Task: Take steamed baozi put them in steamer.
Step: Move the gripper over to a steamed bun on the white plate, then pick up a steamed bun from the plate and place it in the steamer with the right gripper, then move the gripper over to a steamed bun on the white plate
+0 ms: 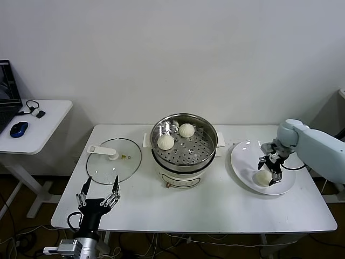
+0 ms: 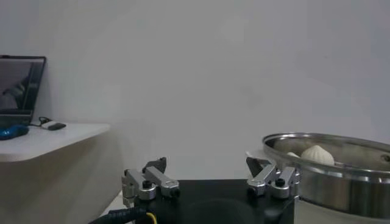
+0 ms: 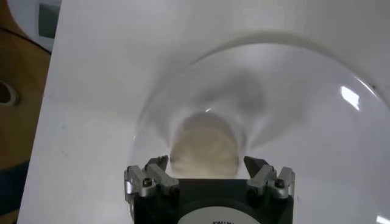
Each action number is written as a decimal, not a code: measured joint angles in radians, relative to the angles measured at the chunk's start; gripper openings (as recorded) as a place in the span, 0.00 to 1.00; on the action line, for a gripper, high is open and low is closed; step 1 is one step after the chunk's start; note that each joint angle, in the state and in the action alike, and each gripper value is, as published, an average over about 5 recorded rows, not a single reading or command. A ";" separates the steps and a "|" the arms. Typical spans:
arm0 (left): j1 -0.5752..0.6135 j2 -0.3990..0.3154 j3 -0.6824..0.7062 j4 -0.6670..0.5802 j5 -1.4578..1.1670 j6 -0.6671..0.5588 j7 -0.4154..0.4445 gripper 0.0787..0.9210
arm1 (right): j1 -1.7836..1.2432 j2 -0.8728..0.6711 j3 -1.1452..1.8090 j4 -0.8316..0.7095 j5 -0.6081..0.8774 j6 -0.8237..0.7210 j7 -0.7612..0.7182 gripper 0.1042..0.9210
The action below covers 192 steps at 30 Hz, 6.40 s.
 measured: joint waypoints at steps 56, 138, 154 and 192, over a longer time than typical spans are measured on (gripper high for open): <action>-0.014 -0.004 0.017 -0.021 0.031 0.011 -0.015 0.88 | 0.666 0.046 -0.381 0.441 0.172 0.210 -0.062 0.75; -0.007 -0.006 0.011 -0.041 0.029 0.022 -0.032 0.88 | 0.378 0.543 -0.231 0.316 -0.059 0.288 -0.076 0.88; -0.025 -0.005 0.017 -0.037 0.028 0.030 -0.030 0.88 | 0.490 0.441 -0.222 0.295 0.054 0.285 -0.079 0.88; -0.028 0.001 0.023 -0.036 0.025 0.031 -0.014 0.88 | 0.254 0.024 -0.082 -0.086 0.218 -0.082 0.067 0.88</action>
